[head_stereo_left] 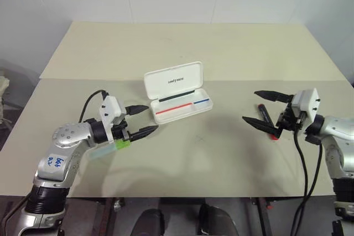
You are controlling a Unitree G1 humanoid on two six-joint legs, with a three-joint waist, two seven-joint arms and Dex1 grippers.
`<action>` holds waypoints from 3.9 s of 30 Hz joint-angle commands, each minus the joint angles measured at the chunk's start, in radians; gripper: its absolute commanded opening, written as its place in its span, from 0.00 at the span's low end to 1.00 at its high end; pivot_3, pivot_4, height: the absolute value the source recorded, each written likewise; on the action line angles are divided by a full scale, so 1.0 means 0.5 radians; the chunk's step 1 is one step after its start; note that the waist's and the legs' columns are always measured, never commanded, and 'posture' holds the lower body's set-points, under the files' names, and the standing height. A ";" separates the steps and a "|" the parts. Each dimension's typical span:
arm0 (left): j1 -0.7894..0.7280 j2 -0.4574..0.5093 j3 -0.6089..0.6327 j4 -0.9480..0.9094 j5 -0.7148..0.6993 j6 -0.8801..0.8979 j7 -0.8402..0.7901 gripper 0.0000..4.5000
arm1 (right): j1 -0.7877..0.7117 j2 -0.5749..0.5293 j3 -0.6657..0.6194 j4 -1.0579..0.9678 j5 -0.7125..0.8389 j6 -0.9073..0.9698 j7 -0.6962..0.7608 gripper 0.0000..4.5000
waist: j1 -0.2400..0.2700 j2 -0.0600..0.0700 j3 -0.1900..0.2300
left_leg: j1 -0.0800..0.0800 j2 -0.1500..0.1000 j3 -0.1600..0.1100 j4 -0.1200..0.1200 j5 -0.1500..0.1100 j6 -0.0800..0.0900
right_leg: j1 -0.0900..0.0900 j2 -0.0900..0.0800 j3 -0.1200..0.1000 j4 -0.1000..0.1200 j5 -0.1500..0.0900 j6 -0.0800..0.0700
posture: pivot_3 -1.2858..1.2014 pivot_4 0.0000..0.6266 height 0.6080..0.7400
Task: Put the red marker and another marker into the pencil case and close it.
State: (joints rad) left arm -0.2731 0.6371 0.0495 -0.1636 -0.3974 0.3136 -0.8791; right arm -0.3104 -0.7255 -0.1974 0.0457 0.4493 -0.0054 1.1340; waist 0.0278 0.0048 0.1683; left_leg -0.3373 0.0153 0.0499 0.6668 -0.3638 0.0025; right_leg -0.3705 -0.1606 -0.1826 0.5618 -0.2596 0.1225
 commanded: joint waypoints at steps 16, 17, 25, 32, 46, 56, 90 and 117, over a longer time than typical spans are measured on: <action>-0.477 -0.111 -0.340 0.421 0.323 -0.104 -0.122 0.53 | 0.146 0.132 0.010 -0.332 0.049 0.004 -0.153 1.00 | 0.000 -0.005 0.003 | -0.001 0.000 0.007 0.000 0.000 0.000 | -0.006 0.001 0.004 0.005 0.000 0.000 | 0.52 0.24 1.00; -0.486 -0.111 -0.359 0.425 0.340 -0.092 -0.126 0.53 | 0.154 0.133 0.008 -0.341 0.050 0.005 -0.157 1.00 | 0.001 -0.006 0.003 | -0.001 0.000 0.007 0.001 0.000 0.000 | -0.006 0.001 0.004 0.005 0.000 0.000 | 0.52 0.24 1.00; -0.609 -0.160 -0.498 0.557 0.491 0.063 -0.081 0.53 | 0.222 0.097 -0.010 -0.422 0.092 0.042 -0.148 1.00 | -0.004 -0.007 0.003 | 0.000 0.000 0.008 0.002 0.000 0.000 | -0.006 0.001 0.007 0.008 0.000 0.000 | 0.52 0.24 1.00; -0.714 -0.193 -0.560 0.671 0.566 0.093 -0.106 0.53 | 0.254 -0.081 -0.031 -0.425 0.169 0.141 0.043 1.00 | -0.002 -0.008 0.004 | 0.000 -0.001 0.010 0.003 0.000 0.000 | -0.006 0.001 0.008 0.008 0.000 0.000 | 0.52 0.24 1.00; -0.864 -0.171 -0.768 0.655 0.656 0.475 -0.323 0.49 | -0.041 -0.290 0.000 -0.248 0.192 0.228 0.318 1.00 | -0.004 -0.011 0.004 | 0.001 0.000 0.011 0.005 0.000 0.001 | -0.006 0.001 0.009 0.009 0.000 0.000 | 0.52 0.24 1.00; -0.888 -0.171 -0.815 0.643 0.702 0.564 -0.325 0.00 | -0.149 -0.290 -0.004 -0.272 0.195 0.258 0.305 1.00 | -0.002 -0.011 0.004 | 0.001 0.000 0.011 0.004 0.000 0.001 | -0.007 0.001 0.009 0.009 0.000 0.000 | 0.52 0.24 1.00; -0.687 -0.183 -0.959 0.045 0.589 0.659 -0.511 0.19 | -0.142 -0.273 0.009 -0.314 0.189 0.343 0.288 1.00 | 0.016 -0.012 0.004 | -0.008 0.001 0.009 0.025 -0.001 0.001 | -0.007 0.000 0.011 0.016 0.000 0.000 | 0.52 0.24 1.00; -0.414 -0.245 -0.507 -0.054 0.170 0.388 -0.452 0.99 | -0.039 -0.181 -0.044 -0.288 0.097 0.566 -0.152 1.00 | -0.001 -0.013 0.004 | -0.008 0.001 0.006 0.025 -0.001 0.001 | -0.007 0.000 0.011 0.016 0.000 0.000 | 0.52 0.24 1.00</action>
State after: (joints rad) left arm -0.4871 0.5186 -0.2459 -0.1794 -0.2819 0.5670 -1.0993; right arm -0.3391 -0.8148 -0.1758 -0.0776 0.5058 0.2471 1.1119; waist 0.0273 -0.0016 0.1704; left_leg -0.3414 0.0158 0.0525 0.6795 -0.3642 0.0029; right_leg -0.3741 -0.1608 -0.1772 0.5701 -0.2594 0.1226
